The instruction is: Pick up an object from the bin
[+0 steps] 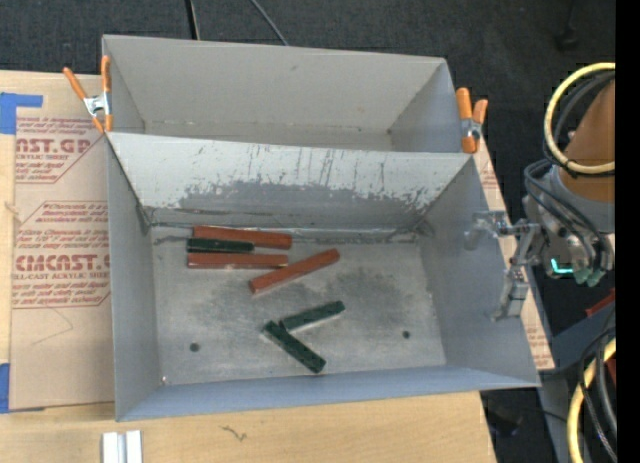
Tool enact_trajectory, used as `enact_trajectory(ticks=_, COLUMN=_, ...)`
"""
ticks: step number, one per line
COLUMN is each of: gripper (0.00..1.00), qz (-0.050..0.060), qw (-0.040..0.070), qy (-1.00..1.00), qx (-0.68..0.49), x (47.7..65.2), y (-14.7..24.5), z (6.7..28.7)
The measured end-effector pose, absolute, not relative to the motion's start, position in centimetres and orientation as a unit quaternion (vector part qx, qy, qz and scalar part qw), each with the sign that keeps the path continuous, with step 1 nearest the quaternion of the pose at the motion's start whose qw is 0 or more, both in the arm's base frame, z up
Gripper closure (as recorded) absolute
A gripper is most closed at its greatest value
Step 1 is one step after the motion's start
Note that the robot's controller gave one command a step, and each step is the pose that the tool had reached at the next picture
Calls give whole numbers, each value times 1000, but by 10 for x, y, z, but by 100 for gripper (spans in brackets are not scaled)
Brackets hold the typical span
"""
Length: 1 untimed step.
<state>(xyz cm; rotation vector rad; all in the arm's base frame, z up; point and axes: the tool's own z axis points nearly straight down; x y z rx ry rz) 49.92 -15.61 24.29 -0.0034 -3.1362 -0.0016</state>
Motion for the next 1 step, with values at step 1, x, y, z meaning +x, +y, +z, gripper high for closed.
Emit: enact_trajectory(ticks=1, gripper=0, qz=-2, qw=-2, qy=-1000, qx=10, x=551, y=7, z=68)
